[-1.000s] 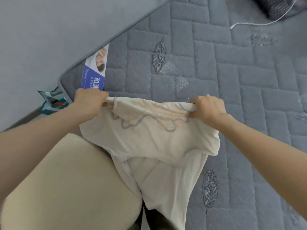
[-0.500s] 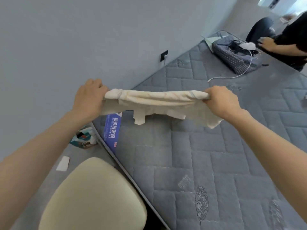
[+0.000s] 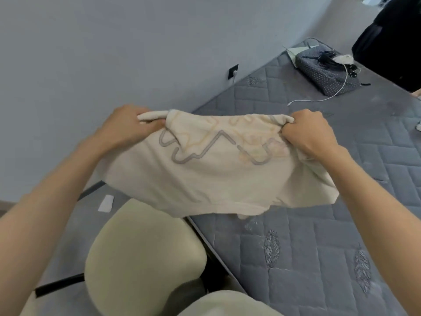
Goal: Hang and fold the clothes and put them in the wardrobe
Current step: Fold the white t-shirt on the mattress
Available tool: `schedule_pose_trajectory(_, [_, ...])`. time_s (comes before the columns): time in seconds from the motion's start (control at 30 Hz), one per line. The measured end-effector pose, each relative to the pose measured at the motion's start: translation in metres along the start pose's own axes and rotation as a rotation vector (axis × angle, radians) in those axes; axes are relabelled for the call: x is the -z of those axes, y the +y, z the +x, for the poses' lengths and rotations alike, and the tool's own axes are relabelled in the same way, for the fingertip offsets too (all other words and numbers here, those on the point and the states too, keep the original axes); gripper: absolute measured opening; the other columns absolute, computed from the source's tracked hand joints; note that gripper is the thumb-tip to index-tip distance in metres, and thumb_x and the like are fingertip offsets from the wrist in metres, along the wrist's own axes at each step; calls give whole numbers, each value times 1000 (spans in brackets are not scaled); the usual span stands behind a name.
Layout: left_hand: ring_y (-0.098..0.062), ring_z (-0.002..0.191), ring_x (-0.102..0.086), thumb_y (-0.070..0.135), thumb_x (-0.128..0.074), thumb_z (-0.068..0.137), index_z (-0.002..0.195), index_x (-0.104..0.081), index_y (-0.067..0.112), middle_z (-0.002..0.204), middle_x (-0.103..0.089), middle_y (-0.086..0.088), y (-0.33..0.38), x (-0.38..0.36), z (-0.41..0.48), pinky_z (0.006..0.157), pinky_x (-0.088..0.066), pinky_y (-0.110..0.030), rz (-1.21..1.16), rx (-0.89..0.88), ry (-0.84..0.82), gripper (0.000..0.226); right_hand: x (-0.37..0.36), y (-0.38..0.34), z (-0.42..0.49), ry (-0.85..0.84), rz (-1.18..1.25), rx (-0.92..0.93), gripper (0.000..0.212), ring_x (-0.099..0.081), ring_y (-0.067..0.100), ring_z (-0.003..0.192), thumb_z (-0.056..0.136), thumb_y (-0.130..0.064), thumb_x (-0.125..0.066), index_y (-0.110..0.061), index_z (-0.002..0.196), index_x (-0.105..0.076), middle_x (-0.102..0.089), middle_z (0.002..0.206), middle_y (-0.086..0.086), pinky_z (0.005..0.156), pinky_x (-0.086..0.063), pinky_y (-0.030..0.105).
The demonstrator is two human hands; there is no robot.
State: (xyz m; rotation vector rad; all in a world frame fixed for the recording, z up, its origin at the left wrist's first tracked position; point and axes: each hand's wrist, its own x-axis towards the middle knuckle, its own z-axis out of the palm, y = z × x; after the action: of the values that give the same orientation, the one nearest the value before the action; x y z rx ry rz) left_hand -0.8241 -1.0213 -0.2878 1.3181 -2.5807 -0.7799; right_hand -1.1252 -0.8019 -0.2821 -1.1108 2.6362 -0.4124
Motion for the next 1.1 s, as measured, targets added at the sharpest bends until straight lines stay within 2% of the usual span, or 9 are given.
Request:
schedule_pose_trajectory(0.13, [-24,76,-59,77,-47,74,77,-63,19,76,-64,-1,-18,-32,7,66,-46,-35,261,53,-195,60,-35,6,13,-167,-183,-28,7,-49,29,69,75,-17,-53,-11,75,-57,-50,71,3,60,-33,30])
schedule_pose_trajectory(0.27, [-28,89,-57,43,-57,90,96,-58,19,97,-63,-6,-42,-83,21,71,-42,-35,249,0,-292,25,-87,23,34,-331,-293,9,8,-55,33,94,87,-13,-47,-13,92,-53,-57,101,11,70,-35,34])
schedule_pose_trajectory(0.37, [-32,98,-54,20,-57,93,109,-51,9,106,-54,-13,-60,-124,39,70,-38,-36,299,-83,-328,21,-129,40,51,-372,-340,8,11,-54,32,94,90,-9,-45,-13,98,-51,-57,108,13,71,-34,35])
schedule_pose_trajectory(0.53, [-30,99,-47,1,-51,88,118,-45,9,112,-47,-12,-79,-189,80,64,-35,-38,526,-71,-197,31,-199,64,86,-205,-361,69,20,-53,35,98,90,0,-40,-9,105,-50,-58,106,14,66,-31,35])
schedule_pose_trajectory(0.63, [-32,107,-45,-6,-52,84,121,-44,7,119,-46,-14,-87,-219,108,72,-35,-38,611,-64,-111,40,-231,74,106,-90,-362,122,22,-49,35,96,87,4,-41,-8,103,-50,-55,101,15,66,-29,36])
schedule_pose_trajectory(0.83, [-35,88,-46,-12,-53,80,99,-53,2,100,-51,-19,-118,-264,98,69,-35,-41,515,-134,86,23,-273,96,81,114,-286,202,29,-46,33,81,73,12,-48,-4,95,-58,-56,89,14,64,-25,35])
schedule_pose_trajectory(0.97, [-32,72,-50,-17,-62,59,76,-53,6,77,-51,-13,-154,-286,33,60,-33,-40,456,-272,-28,30,-299,121,21,-113,-271,282,30,-47,33,67,57,15,-56,-4,80,-55,-52,77,12,56,-23,34])
schedule_pose_trajectory(1.03, [-29,65,-49,-10,-52,57,72,-52,11,71,-48,-7,-169,-295,-1,60,-27,-35,455,-340,-130,25,-316,136,-9,-331,-314,299,30,-49,33,73,61,10,-54,-7,86,-52,-49,84,8,59,-23,33])
schedule_pose_trajectory(1.1, [-27,61,-52,-6,-51,52,69,-53,12,68,-48,-5,-182,-304,-30,55,-32,-34,469,-375,-237,25,-334,150,-36,-525,-401,312,31,-48,28,90,74,2,-48,-12,101,-47,-45,99,3,67,-25,31])
